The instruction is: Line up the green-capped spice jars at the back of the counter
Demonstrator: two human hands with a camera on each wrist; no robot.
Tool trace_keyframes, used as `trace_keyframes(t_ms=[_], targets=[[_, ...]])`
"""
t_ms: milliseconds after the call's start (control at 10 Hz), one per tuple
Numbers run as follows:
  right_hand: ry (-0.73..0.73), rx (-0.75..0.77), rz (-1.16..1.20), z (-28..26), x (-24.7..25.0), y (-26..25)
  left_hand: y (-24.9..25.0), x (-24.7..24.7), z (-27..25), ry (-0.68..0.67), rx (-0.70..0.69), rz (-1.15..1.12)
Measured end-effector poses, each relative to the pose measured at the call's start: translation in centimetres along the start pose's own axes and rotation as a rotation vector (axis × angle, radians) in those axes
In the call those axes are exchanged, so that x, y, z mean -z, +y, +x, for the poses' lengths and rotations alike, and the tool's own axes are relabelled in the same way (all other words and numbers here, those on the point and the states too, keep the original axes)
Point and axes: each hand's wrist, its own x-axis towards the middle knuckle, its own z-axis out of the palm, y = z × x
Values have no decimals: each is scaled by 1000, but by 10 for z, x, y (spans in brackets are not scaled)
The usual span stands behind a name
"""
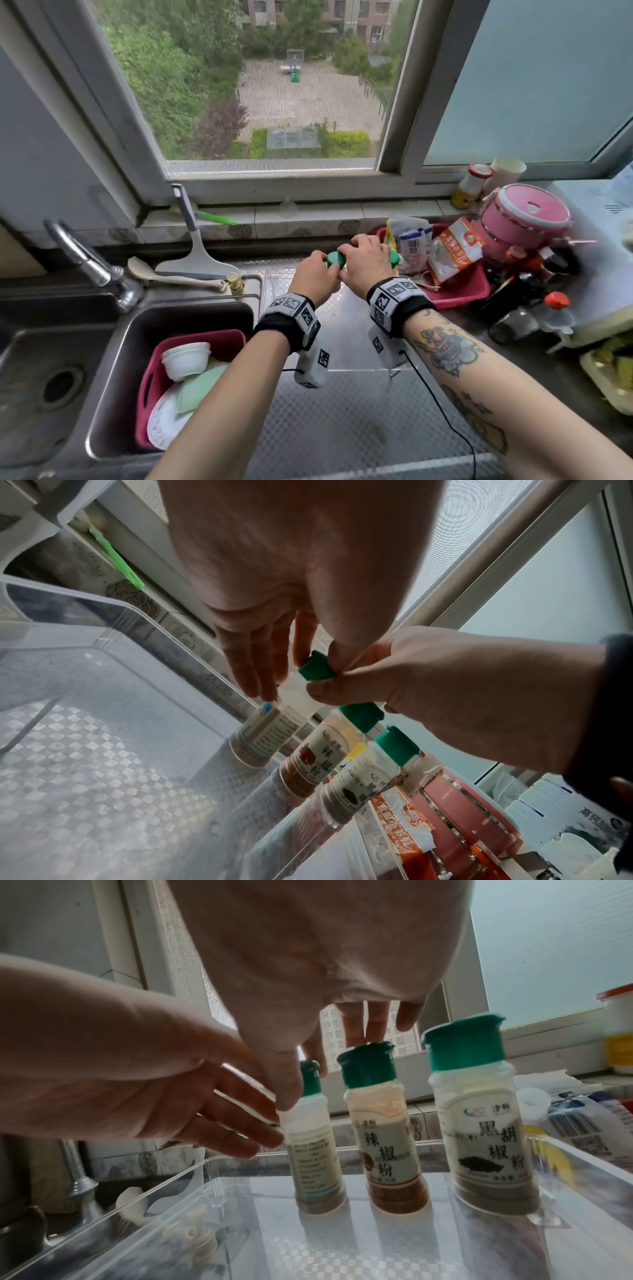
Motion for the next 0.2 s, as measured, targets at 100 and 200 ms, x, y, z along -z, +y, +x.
trace_keyframes(t_ms=[100,200], targets=[[-6,1,25,-3,1,0,0,-2,-2,2,-2,-3],[-17,-9,55,-7,4,3,1,-1,-4,12,13,-15]])
